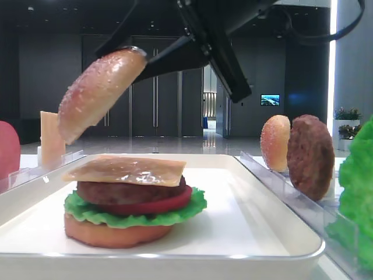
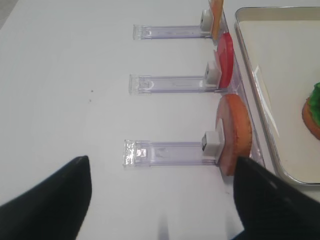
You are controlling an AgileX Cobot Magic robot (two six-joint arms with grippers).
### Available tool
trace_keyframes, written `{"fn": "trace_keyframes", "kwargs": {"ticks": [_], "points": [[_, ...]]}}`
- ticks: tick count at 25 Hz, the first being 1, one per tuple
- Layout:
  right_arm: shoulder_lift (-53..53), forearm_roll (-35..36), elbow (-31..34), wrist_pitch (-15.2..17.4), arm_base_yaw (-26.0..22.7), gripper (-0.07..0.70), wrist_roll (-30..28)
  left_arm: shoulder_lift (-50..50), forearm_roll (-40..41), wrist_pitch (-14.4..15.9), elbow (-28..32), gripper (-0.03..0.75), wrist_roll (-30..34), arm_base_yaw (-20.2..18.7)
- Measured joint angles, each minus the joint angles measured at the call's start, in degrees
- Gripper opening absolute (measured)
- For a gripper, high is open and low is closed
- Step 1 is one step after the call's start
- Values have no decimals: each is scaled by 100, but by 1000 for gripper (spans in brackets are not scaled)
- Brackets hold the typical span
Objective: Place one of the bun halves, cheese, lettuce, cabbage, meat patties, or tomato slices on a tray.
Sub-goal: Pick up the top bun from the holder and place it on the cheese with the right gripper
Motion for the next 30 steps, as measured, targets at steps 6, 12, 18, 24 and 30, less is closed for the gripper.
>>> {"fn": "trace_keyframes", "kwargs": {"ticks": [6,12,18,24,30], "points": [[149,4,0,75,-71,203,-119,0,0,0,0,692,0,0],[289,10,0,152,-96,203,-142,0,0,0,0,692,0,0],[414,10,0,261,-175,203,-165,0,0,0,0,692,0,0],[438,10,0,320,-239,203,-186,0,0,0,0,692,0,0],[438,14,0,320,-244,203,-197,0,0,0,0,692,0,0]]}}
